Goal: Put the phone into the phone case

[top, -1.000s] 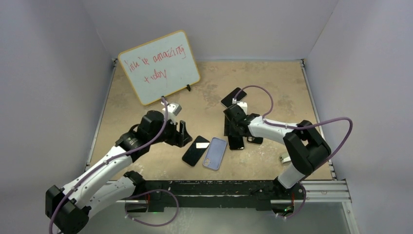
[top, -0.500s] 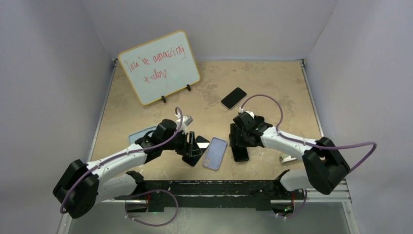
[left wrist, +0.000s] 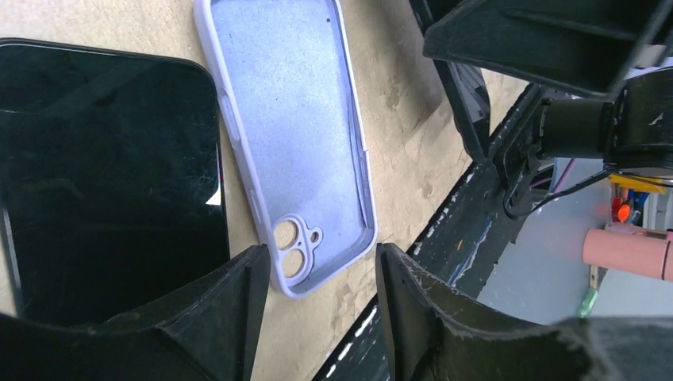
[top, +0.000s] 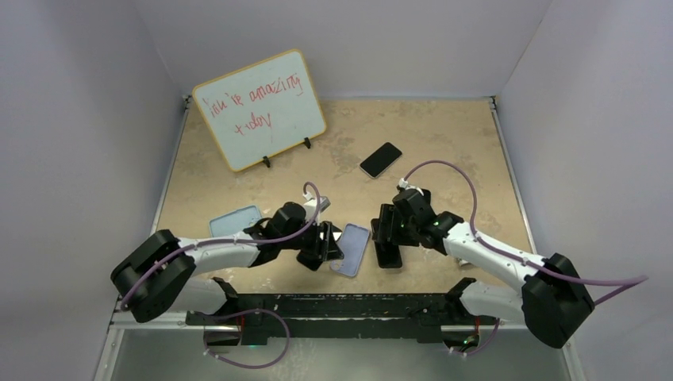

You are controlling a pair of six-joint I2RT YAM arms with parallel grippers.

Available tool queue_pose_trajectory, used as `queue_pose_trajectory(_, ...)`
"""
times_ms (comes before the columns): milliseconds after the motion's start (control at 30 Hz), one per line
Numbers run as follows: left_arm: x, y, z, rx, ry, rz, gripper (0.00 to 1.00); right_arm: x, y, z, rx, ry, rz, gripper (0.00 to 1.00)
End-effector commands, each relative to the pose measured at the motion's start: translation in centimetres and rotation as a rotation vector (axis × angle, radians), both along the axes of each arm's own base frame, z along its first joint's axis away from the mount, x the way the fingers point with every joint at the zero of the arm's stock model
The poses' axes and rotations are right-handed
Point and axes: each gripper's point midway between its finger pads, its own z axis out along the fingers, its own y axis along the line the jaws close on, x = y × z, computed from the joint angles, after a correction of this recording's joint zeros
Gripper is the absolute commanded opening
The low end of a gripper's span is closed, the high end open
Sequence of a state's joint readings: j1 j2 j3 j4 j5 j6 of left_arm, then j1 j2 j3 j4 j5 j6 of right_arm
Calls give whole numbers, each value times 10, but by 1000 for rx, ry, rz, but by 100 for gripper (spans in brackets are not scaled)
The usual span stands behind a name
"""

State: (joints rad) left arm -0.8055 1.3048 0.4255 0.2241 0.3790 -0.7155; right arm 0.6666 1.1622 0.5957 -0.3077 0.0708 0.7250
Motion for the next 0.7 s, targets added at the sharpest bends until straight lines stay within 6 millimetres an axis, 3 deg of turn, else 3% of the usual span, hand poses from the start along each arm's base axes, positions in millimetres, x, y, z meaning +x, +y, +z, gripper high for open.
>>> queue_pose_trajectory(0,8,-17,-1,-31,-69,12,54,13,22,27,145,-85,-15,38)
queue_pose_trajectory(100,9,-21,-16,10,-56,16,53,18,28,38,208,-118,-44,37)
queue_pose_trajectory(200,5,-33,-19,-4,-55,-1,53,17,34,41,265,-118,-63,37)
queue_pose_trajectory(467,-25,-71,13,-203,-10,-72,48,18,36,49,327,-129,-103,36)
queue_pose_trajectory(567,-20,-63,23,-208,-30,-19,48,18,39,53,363,-128,-124,35)
queue_pose_trajectory(667,1,-35,20,-64,-110,122,54,13,47,54,432,-102,-131,35)
